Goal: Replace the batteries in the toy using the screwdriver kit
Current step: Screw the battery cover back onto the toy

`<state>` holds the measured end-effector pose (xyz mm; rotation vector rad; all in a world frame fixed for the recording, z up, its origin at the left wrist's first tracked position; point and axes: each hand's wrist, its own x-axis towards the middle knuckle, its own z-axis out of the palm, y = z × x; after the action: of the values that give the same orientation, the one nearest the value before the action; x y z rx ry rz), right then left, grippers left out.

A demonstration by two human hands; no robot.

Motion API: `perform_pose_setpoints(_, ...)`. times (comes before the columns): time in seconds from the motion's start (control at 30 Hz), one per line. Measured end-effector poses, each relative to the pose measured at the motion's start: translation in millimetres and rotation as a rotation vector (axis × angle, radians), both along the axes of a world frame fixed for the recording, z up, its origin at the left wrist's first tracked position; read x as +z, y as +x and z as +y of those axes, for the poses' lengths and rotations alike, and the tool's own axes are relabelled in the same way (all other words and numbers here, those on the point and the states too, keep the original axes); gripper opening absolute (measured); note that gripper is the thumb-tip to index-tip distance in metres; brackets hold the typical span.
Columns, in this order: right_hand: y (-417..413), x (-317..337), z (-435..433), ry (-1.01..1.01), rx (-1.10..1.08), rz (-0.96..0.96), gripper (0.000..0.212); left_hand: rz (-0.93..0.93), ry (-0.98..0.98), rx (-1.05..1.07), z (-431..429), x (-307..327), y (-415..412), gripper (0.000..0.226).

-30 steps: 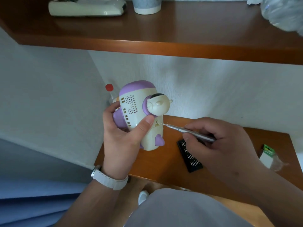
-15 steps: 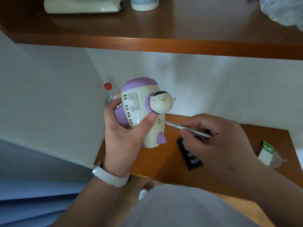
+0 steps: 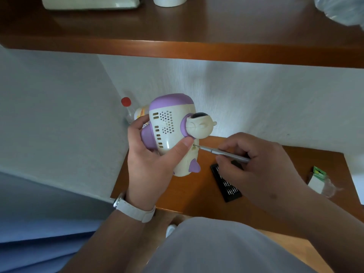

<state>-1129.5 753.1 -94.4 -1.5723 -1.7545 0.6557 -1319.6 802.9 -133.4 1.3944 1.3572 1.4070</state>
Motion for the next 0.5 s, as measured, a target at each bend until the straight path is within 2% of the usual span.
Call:
perform_pose_setpoints(0.27, 6, 5, 9, 0.039, 0.064, -0.026, 0.005, 0.023, 0.012, 0.005, 3, 0, 1, 0.086)
perform_pose_setpoints(0.43, 11, 9, 14, 0.087, 0.095, -0.056, 0.017, 0.053, 0.016, 0.001, 3, 1, 6, 0.086)
perform_pose_setpoints(0.5, 14, 11, 15, 0.102, 0.112, -0.061, 0.013, 0.07, 0.012, -0.004, 3, 1, 8, 0.087)
